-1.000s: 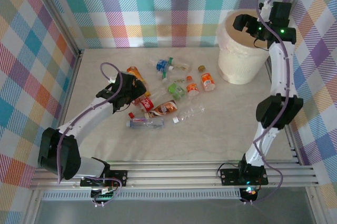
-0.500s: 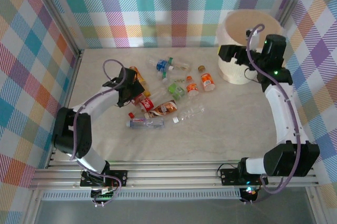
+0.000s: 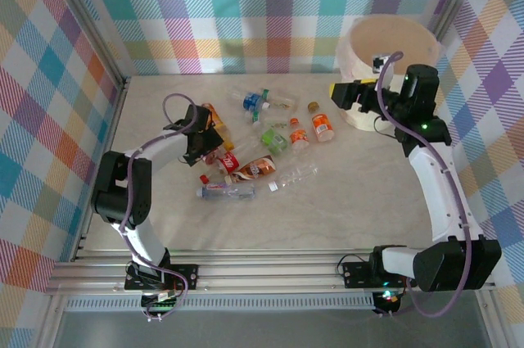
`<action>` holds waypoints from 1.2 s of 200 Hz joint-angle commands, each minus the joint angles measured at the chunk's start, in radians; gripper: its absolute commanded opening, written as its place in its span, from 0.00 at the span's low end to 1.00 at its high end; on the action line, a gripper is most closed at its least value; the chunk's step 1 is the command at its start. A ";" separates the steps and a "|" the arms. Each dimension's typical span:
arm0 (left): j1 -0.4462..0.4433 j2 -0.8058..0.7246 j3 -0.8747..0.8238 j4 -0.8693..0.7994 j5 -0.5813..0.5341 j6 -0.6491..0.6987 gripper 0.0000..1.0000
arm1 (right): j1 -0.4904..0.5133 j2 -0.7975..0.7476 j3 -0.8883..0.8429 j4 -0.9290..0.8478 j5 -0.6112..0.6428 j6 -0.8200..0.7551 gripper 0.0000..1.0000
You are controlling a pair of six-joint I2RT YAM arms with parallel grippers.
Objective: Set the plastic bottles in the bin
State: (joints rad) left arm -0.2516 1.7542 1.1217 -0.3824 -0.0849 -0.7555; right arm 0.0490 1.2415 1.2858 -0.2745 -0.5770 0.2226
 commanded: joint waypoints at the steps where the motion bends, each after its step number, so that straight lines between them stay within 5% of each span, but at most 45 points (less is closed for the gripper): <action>1: 0.018 0.024 -0.013 0.023 0.023 0.049 0.83 | 0.017 -0.011 -0.027 0.007 -0.019 -0.014 1.00; 123: 0.026 -0.177 -0.177 0.148 -0.086 0.210 0.57 | 0.123 -0.040 -0.142 0.063 0.065 0.103 1.00; 159: 0.012 -0.307 -0.221 0.212 -0.017 0.300 0.53 | 0.133 -0.078 -0.189 0.075 0.065 0.167 1.00; 199: -0.108 -0.443 -0.190 0.241 0.031 0.379 0.49 | 0.141 -0.079 -0.194 0.083 0.089 0.243 1.00; 240: -0.314 -0.466 -0.090 0.270 0.046 0.464 0.45 | 0.141 0.016 0.003 -0.121 0.020 0.228 1.00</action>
State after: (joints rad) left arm -0.4675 1.3060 0.9592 -0.1688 -0.0700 -0.3798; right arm 0.1848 1.2175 1.1767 -0.3084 -0.5076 0.4404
